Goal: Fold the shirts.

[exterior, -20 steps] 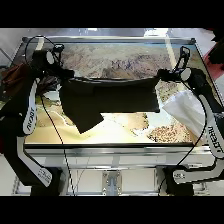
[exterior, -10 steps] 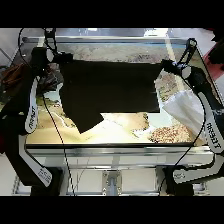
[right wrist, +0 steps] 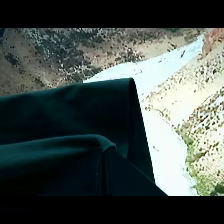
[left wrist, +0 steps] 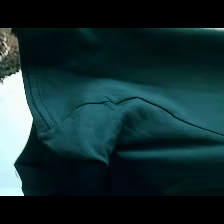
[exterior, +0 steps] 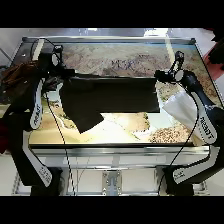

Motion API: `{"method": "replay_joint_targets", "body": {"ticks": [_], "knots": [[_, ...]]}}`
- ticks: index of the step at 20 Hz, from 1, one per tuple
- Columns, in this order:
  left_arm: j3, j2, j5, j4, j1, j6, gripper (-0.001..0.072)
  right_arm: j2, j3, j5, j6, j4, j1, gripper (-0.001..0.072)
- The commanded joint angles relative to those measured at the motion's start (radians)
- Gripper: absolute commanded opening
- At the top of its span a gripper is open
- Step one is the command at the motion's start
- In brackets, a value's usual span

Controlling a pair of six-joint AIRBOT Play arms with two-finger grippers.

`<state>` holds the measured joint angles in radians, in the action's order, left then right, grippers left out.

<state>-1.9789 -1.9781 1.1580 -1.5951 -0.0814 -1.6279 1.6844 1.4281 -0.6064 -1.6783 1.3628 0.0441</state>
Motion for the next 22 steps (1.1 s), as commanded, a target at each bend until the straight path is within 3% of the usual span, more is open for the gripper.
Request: {"method": "replay_joint_targets", "body": {"ticks": [1, 2, 3, 4, 5, 10, 11, 12, 14, 17, 20, 22], "knots": [[-0.001, -0.035, 0.092, 0.083, 0.000, 0.007, 0.0009, 0.018, -0.001, -0.047, -0.001, -0.006, -0.002, 0.0043], [-0.001, -0.036, 0.083, 0.101, 0.000, 0.007, 0.0023, 0.018, -0.001, -0.057, -0.001, -0.006, -0.001, 0.0099], [-0.002, -0.034, 0.074, 0.105, 0.000, 0.013, 0.0082, 0.018, -0.001, -0.068, -0.009, -0.009, 0.000, 0.0272], [-0.002, -0.028, 0.066, 0.098, 0.000, 0.034, 0.0297, 0.016, -0.001, -0.080, -0.028, -0.009, 0.005, 0.0390], [-0.002, -0.015, 0.067, 0.084, 0.002, 0.040, 0.0440, 0.010, -0.001, -0.097, -0.032, -0.017, 0.009, 0.0389], [-0.001, 0.180, 0.104, -0.108, 0.015, 0.040, 0.0434, -0.126, -0.001, -0.196, -0.023, 0.004, 0.072, 0.0390], [-0.001, 0.233, 0.147, -0.116, 0.024, 0.045, 0.0434, -0.164, -0.001, -0.240, -0.022, 0.014, 0.093, 0.0404], [0.002, 0.279, 0.198, -0.112, 0.035, 0.061, 0.0434, -0.192, -0.001, -0.291, -0.022, 0.027, 0.112, 0.0469], [0.084, 0.386, 0.269, -0.109, 0.069, 0.081, 0.0434, -0.227, -0.002, -0.421, 0.008, 0.052, 0.146, 0.0483], [0.455, 0.599, 0.230, -0.068, 0.134, 0.039, 0.0434, -0.248, -0.065, -0.513, 0.071, 0.046, 0.160, 0.0483], [0.988, 0.822, 0.029, 0.089, 0.169, -0.066, 0.0434, -0.263, -0.169, -0.453, 0.084, -0.030, 0.159, 0.0482], [1.238, 0.885, -0.116, 0.280, 0.169, -0.154, 0.0434, -0.264, -0.210, -0.427, 0.122, -0.123, 0.160, 0.0482]]}}
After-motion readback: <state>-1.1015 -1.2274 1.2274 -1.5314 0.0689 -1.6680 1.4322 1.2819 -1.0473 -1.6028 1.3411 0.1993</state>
